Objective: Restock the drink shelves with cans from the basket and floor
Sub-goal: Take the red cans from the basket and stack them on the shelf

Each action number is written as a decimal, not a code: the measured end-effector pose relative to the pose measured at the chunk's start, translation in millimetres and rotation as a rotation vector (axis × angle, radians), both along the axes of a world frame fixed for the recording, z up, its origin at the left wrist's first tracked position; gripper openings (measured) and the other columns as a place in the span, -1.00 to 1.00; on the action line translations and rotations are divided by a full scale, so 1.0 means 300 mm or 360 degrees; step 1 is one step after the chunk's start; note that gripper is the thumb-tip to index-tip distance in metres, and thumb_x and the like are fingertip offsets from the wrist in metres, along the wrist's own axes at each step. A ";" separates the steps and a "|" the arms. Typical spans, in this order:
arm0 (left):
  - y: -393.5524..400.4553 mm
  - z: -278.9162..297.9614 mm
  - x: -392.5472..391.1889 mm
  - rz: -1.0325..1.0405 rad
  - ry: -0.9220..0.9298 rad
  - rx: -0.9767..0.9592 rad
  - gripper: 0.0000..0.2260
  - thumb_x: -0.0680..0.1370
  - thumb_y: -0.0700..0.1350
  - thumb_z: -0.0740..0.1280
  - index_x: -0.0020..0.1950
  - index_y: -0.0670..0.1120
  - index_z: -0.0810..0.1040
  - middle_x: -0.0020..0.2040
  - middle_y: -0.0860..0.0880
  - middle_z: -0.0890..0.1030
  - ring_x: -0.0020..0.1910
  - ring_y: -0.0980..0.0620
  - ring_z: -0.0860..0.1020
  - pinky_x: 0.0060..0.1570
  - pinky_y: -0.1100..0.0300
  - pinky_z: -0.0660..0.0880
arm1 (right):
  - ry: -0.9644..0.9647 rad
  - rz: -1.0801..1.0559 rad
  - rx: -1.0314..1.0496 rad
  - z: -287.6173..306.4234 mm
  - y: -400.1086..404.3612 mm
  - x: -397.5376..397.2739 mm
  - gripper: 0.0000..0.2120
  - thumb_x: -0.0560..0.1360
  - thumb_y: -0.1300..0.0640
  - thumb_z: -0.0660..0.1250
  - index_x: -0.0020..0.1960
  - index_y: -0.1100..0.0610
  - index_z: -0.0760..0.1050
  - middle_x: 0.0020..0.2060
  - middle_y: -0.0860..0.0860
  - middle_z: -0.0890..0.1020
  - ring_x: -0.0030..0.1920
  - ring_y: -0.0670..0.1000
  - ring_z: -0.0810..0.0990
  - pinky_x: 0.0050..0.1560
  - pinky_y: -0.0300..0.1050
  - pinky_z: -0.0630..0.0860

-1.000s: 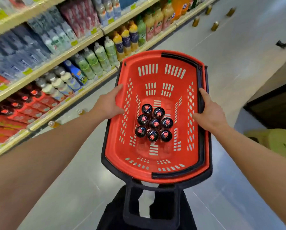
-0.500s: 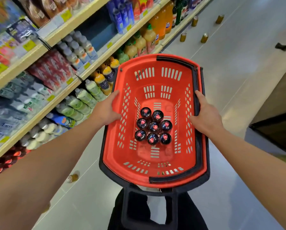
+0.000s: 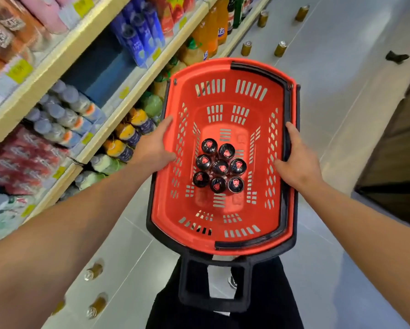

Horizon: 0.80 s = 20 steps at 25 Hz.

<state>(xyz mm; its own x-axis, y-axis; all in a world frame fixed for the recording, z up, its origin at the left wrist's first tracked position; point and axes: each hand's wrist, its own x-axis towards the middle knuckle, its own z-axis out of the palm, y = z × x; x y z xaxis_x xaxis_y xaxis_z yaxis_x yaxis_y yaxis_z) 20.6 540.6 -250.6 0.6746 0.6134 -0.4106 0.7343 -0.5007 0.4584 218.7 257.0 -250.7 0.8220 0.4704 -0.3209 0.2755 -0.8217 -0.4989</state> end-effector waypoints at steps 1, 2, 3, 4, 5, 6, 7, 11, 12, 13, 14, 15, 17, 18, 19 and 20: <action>0.041 -0.019 0.048 -0.0008 -0.0008 0.0002 -0.09 0.37 -0.12 0.51 0.55 0.26 0.05 0.22 -0.04 0.59 -0.11 -0.02 0.58 -0.10 0.15 0.53 | 0.0010 -0.0031 -0.0004 -0.016 0.036 0.027 -0.17 0.44 -0.06 0.39 0.53 -0.22 -0.06 0.22 0.16 0.54 0.15 0.21 0.57 0.14 0.10 0.50; 0.083 -0.041 0.091 -0.0010 -0.0016 0.0007 -0.09 0.36 -0.13 0.51 0.55 0.25 0.08 0.20 -0.05 0.59 -0.12 -0.01 0.57 -0.11 0.16 0.51 | 0.0020 -0.0057 0.0002 -0.032 0.072 0.054 -0.17 0.44 -0.05 0.39 0.53 -0.22 -0.05 0.23 0.16 0.54 0.16 0.21 0.57 0.15 0.10 0.50; 0.123 -0.066 0.133 -0.0017 -0.0017 0.0017 -0.10 0.36 -0.14 0.50 0.55 0.23 0.10 0.15 -0.05 0.61 -0.15 0.00 0.55 -0.12 0.16 0.49 | 0.0033 -0.0079 0.0015 -0.055 0.105 0.084 -0.17 0.44 -0.06 0.39 0.52 -0.22 -0.05 0.23 0.15 0.54 0.16 0.20 0.57 0.15 0.11 0.51; 0.154 -0.087 0.172 -0.0029 -0.0009 0.0027 -0.11 0.36 -0.14 0.50 0.56 0.22 0.11 0.10 -0.06 0.61 -0.18 0.01 0.53 -0.15 0.18 0.46 | 0.0043 -0.0094 0.0028 -0.076 0.133 0.110 -0.17 0.44 -0.08 0.39 0.52 -0.23 -0.05 0.22 0.14 0.54 0.16 0.19 0.57 0.16 0.13 0.53; 0.182 -0.110 0.208 -0.0050 0.0001 0.0040 -0.12 0.36 -0.14 0.50 0.56 0.20 0.12 0.06 -0.07 0.61 -0.19 0.01 0.51 -0.16 0.19 0.43 | 0.0059 -0.0106 0.0023 -0.098 0.162 0.135 -0.17 0.43 -0.09 0.39 0.51 -0.24 -0.06 0.21 0.14 0.55 0.14 0.19 0.58 0.15 0.16 0.54; 0.212 -0.136 0.254 -0.0071 0.0016 0.0045 -0.12 0.36 -0.14 0.50 0.56 0.19 0.12 0.05 -0.08 0.62 -0.19 -0.01 0.52 -0.17 0.18 0.43 | 0.0093 -0.0132 0.0015 -0.126 0.194 0.173 -0.16 0.43 -0.10 0.39 0.50 -0.25 -0.08 0.19 0.14 0.56 0.13 0.19 0.58 0.14 0.18 0.54; 0.243 -0.161 0.297 -0.0078 0.0034 0.0047 -0.12 0.36 -0.14 0.50 0.56 0.18 0.13 0.06 -0.10 0.63 -0.17 -0.04 0.54 -0.16 0.16 0.44 | 0.0141 -0.0163 0.0015 -0.156 0.228 0.213 -0.16 0.43 -0.10 0.39 0.50 -0.27 -0.09 0.17 0.14 0.56 0.11 0.20 0.59 0.12 0.20 0.55; 0.354 -0.267 0.456 0.0015 0.0087 0.0035 -0.10 0.33 -0.17 0.51 0.55 0.20 0.16 0.16 -0.12 0.61 0.01 -0.14 0.59 -0.04 0.16 0.47 | 0.0242 -0.0235 -0.0039 -0.249 0.361 0.343 -0.15 0.46 -0.02 0.39 0.53 -0.27 -0.09 0.03 0.11 0.47 0.05 0.21 0.57 0.12 0.10 0.51; 0.380 -0.298 0.483 0.0028 0.0108 0.0034 -0.10 0.33 -0.17 0.52 0.55 0.20 0.16 0.12 -0.13 0.62 -0.03 -0.14 0.60 -0.06 0.16 0.48 | 0.0253 -0.0256 -0.0055 -0.275 0.388 0.364 -0.15 0.47 0.04 0.38 0.53 -0.28 -0.09 -0.01 0.10 0.42 0.02 0.21 0.56 0.10 0.09 0.49; 0.401 -0.326 0.506 0.0025 0.0144 0.0050 -0.10 0.33 -0.17 0.52 0.55 0.20 0.15 0.06 -0.14 0.64 -0.07 -0.15 0.60 -0.09 0.15 0.48 | 0.0258 -0.0262 -0.0077 -0.302 0.412 0.379 -0.14 0.47 0.09 0.38 0.52 -0.29 -0.10 -0.03 0.08 0.40 -0.01 0.21 0.56 0.08 0.07 0.48; 0.423 -0.364 0.532 0.0010 0.0186 0.0072 -0.10 0.34 -0.17 0.52 0.56 0.20 0.14 0.01 -0.15 0.64 -0.10 -0.16 0.60 -0.11 0.15 0.47 | 0.0268 -0.0269 -0.0101 -0.338 0.438 0.396 -0.13 0.47 0.11 0.37 0.52 -0.31 -0.11 -0.04 0.07 0.39 -0.05 0.19 0.56 0.04 0.05 0.48; 0.443 -0.403 0.555 -0.0022 0.0223 0.0084 -0.10 0.35 -0.17 0.51 0.56 0.19 0.12 0.01 -0.16 0.64 -0.09 -0.18 0.61 -0.12 0.13 0.47 | 0.0296 -0.0292 -0.0122 -0.377 0.457 0.408 -0.12 0.47 0.13 0.37 0.52 -0.31 -0.12 -0.04 0.06 0.38 -0.07 0.17 0.55 0.00 0.01 0.46; 0.487 -0.478 0.595 -0.0078 0.0236 0.0073 -0.11 0.36 -0.19 0.50 0.57 0.15 0.11 0.09 -0.17 0.63 -0.07 -0.20 0.62 -0.13 0.11 0.48 | 0.0350 -0.0355 -0.0149 -0.449 0.499 0.420 -0.12 0.46 0.16 0.36 0.52 -0.31 -0.11 -0.03 0.05 0.37 -0.08 0.16 0.55 -0.04 -0.03 0.42; 0.516 -0.518 0.612 -0.0093 0.0228 0.0068 -0.11 0.37 -0.19 0.50 0.57 0.15 0.12 0.08 -0.17 0.64 -0.09 -0.20 0.62 -0.15 0.12 0.47 | 0.0353 -0.0373 -0.0153 -0.485 0.524 0.420 -0.12 0.46 0.17 0.35 0.52 -0.31 -0.11 -0.03 0.04 0.37 -0.07 0.18 0.56 -0.03 -0.02 0.43; 0.547 -0.563 0.625 -0.0102 0.0241 0.0058 -0.12 0.38 -0.19 0.49 0.57 0.16 0.11 -0.01 -0.18 0.64 -0.15 -0.18 0.61 -0.20 0.14 0.45 | 0.0358 -0.0399 -0.0151 -0.526 0.548 0.416 -0.11 0.45 0.18 0.35 0.51 -0.30 -0.11 -0.02 0.03 0.36 -0.04 0.19 0.56 -0.01 0.01 0.45; 0.574 -0.603 0.637 -0.0110 0.0264 0.0044 -0.13 0.39 -0.17 0.49 0.57 0.18 0.10 -0.11 -0.17 0.63 -0.22 -0.16 0.59 -0.23 0.15 0.44 | 0.0374 -0.0428 -0.0144 -0.562 0.567 0.412 -0.11 0.45 0.19 0.36 0.51 -0.30 -0.11 -0.01 0.02 0.35 -0.01 0.20 0.57 0.01 0.02 0.47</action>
<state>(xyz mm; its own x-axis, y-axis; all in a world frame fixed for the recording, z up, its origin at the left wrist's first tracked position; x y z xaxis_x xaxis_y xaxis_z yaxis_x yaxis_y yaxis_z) 211.6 712.7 -431.6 0.6399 0.5808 -0.5032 0.7622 -0.5632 0.3193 342.1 427.0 -419.2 0.8114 0.2087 -0.5460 -0.0695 -0.8930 -0.4447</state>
